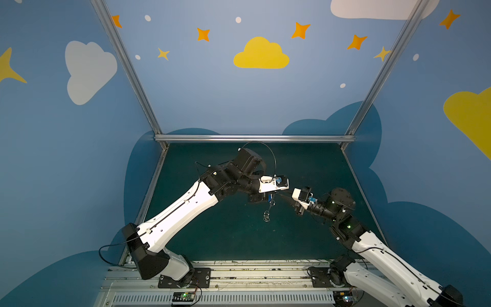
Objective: Put the keys on the keyring
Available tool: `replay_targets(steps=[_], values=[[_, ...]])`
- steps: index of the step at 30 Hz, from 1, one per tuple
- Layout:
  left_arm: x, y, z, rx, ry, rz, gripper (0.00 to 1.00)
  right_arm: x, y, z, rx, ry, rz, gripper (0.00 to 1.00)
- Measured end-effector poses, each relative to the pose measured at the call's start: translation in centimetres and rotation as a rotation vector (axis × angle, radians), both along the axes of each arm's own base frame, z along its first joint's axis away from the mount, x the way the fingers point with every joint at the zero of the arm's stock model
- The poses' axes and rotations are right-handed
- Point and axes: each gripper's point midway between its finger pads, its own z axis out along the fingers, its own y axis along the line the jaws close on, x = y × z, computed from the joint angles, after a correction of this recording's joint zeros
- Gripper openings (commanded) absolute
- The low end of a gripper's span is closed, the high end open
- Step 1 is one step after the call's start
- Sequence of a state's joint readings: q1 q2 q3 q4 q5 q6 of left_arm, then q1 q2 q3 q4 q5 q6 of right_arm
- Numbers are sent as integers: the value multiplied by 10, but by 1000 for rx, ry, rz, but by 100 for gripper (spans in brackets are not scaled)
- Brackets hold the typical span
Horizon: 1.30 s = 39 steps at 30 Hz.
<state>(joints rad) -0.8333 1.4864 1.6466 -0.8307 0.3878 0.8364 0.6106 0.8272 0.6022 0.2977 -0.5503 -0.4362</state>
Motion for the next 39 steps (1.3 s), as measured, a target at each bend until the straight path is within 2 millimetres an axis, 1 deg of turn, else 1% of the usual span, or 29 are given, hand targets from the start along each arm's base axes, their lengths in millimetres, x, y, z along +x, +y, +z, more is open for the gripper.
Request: replay_targets(steps=[3, 5, 7, 12, 14, 23, 24, 25, 26, 29, 30, 33, 37, 39], values=[[-2, 0, -2, 25, -9, -6, 3, 1, 1, -3, -6, 9, 3, 17], [-2, 0, -1, 34, -16, -8, 3, 2, 3, -5, -8, 14, 9, 13], [-2, 0, 0, 36, -24, -8, 3, 2, 4, -6, -10, 22, 14, 12], [-3, -1, 4, 36, -36, -9, 3, 1, 4, -7, -9, 28, 19, 5], [-2, 0, 4, 39, -43, -8, 3, 1, 5, -7, -8, 34, 25, 0], [1, -3, 4, 27, -65, -9, 4, -1, 5, -6, 17, 80, 32, 0], [1, -3, 3, 24, -67, -8, 5, -1, 5, -6, 19, 87, 32, 0], [1, -2, 3, 19, -70, -7, 10, -1, 5, -6, 23, 94, 32, 0], [1, -2, 3, 13, -71, -6, 17, -1, 5, -6, 28, 103, 31, 0], [-1, -3, 0, -3, -63, -2, 28, 0, 6, 0, 54, 107, 33, 0], [-1, -3, -2, -7, -57, 0, 30, 0, 6, 2, 64, 108, 34, 0], [0, -1, -6, -48, -18, 16, 30, 1, 6, 8, 89, 106, 36, 0], [5, 10, -8, -138, 44, 59, 31, 1, 7, 12, 109, 111, 39, 0], [7, 15, -6, -192, 70, 75, 31, 2, 8, 13, 115, 114, 41, 0]])
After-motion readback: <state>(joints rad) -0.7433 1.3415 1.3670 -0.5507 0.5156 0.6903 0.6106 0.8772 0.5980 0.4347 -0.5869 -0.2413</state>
